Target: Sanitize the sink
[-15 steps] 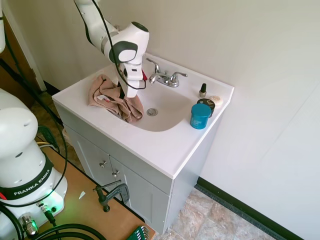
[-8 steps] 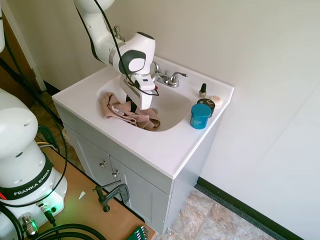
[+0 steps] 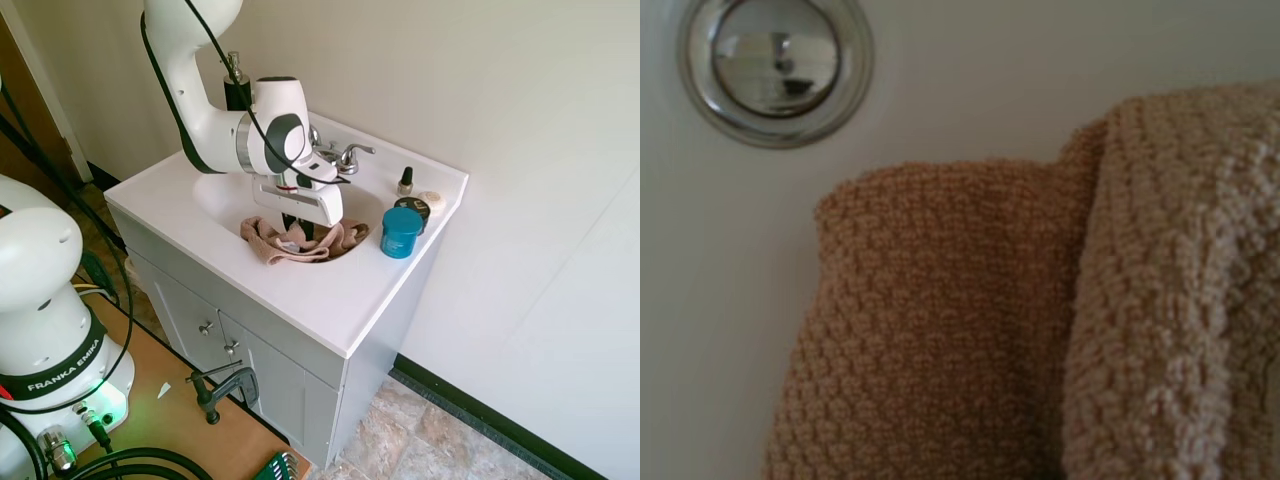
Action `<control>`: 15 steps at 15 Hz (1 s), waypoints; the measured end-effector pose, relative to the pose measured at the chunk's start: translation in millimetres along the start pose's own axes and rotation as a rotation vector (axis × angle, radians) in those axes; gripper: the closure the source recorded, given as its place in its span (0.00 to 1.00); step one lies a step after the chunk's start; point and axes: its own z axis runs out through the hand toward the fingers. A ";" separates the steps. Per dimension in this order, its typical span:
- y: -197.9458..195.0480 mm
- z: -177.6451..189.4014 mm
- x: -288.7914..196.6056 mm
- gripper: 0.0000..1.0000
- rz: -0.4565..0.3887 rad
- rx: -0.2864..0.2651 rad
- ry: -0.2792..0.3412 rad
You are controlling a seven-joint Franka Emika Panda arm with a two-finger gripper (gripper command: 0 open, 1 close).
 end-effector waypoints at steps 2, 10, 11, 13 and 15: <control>6.6 1.8 1.8 1.00 -0.042 0.026 0.047; -9.2 5.4 -25.6 1.00 -0.133 0.236 0.238; -17.1 7.3 -35.6 1.00 -0.133 0.254 0.257; -26.8 16.9 -58.2 1.00 -0.116 0.276 0.270; -28.7 20.8 -63.7 1.00 -0.090 0.301 0.289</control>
